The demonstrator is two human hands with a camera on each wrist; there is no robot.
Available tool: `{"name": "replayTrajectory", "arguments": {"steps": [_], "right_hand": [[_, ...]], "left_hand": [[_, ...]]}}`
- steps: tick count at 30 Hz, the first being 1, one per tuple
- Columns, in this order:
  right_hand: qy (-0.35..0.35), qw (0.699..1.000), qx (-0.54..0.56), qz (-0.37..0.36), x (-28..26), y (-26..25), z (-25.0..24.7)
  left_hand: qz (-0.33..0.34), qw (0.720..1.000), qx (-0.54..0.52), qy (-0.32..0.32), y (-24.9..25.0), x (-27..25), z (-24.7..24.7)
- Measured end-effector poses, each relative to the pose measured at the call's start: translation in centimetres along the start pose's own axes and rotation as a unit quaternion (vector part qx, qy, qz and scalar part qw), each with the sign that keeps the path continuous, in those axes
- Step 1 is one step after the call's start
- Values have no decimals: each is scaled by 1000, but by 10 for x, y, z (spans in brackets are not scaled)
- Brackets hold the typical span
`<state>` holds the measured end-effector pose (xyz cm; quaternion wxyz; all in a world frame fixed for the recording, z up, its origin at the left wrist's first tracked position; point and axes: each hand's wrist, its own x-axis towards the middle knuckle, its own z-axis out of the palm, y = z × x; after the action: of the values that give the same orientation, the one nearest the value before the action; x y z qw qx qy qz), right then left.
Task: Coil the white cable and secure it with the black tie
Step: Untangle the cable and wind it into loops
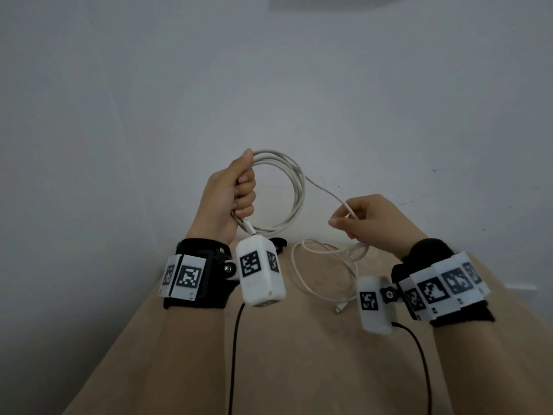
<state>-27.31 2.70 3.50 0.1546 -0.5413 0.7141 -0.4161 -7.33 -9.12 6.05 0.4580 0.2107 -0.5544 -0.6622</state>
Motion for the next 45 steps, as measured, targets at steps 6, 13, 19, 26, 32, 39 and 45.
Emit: {"name": "replayTrajectory", "arguments": {"steps": [6, 13, 19, 26, 32, 39, 45], "right_hand": [[10, 1000, -10, -27, 2, 0, 7], [23, 950, 310, -35, 1, -19, 11], [95, 950, 288, -78, 0, -22, 14], [81, 970, 220, -60, 1, -21, 33], [97, 977, 180, -67, 3, -16, 34], [123, 988, 18, -92, 3, -12, 25], [57, 962, -247, -96, 1, -10, 24]], "left_hand": [[-15, 1000, 5, -26, -5, 1, 9], [-19, 999, -40, -25, -4, 3, 5], [-21, 995, -87, -50, -8, 2, 19], [-21, 990, -115, -76, -11, 2, 32], [-32, 986, -138, -92, -13, 2, 37], [-41, 988, 36, -143, -14, -2, 22], [-76, 960, 195, -186, -17, -5, 10]]}}
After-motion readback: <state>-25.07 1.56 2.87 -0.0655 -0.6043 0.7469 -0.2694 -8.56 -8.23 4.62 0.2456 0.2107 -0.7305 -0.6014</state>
